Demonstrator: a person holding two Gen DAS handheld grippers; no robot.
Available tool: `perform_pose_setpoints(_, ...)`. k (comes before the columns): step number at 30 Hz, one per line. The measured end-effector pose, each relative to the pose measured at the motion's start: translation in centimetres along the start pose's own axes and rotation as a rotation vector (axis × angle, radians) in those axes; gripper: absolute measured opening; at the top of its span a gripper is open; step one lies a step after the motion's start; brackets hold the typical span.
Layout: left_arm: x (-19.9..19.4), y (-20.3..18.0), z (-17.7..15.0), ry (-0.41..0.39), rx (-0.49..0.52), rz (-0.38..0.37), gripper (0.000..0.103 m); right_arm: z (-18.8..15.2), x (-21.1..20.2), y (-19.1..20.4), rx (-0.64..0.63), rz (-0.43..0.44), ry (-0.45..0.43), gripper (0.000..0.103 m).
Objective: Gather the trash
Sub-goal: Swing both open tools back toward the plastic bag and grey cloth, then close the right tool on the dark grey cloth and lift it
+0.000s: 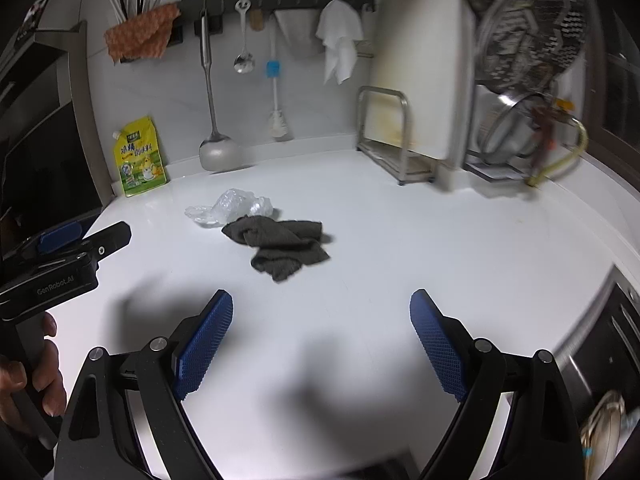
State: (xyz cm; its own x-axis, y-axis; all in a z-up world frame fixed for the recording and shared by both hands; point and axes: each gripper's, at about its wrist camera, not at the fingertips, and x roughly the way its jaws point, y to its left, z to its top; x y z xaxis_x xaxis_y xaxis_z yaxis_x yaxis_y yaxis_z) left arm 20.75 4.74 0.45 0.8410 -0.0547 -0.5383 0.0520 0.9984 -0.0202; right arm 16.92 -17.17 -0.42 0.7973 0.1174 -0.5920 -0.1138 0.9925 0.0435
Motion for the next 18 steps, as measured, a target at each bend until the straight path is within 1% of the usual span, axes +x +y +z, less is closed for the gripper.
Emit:
perform_pose_setpoints(3,1.9,0.4,0.7,0.015,0.013,0.019,0.097,1.5,2.6,0.8,-0.019,0.019,0.024,0.086)
perform_pose_setpoints(6,3.0,1.0,0.9,0.016,0.009,0.033,0.097,2.5,5.0,1.4,-0.033,0.02,0.055,0.086)
perform_pose_setpoints(12,4.9,1.8,0.7,0.037,-0.001,0.047,0.097,3.7,8.3,2.1,-0.048,0.03,0.093,0.086)
perform_pose_setpoints(15,5.4,2.1,0.4,0.046,0.01,0.066,0.097,4.1,9.9,2.5,-0.066,0.039,0.125,0.086)
perform_pose_setpoints(16,5.5,2.2,0.4,0.048,0.009,0.068,0.097,4.2,10.5,2.7,-0.073,0.052,0.142,0.086)
perform_pose_setpoints(18,5.6,2.4,0.4,0.056,-0.002,0.06,0.097,4.3,11.2,3.0,-0.089,0.045,0.149,0.086)
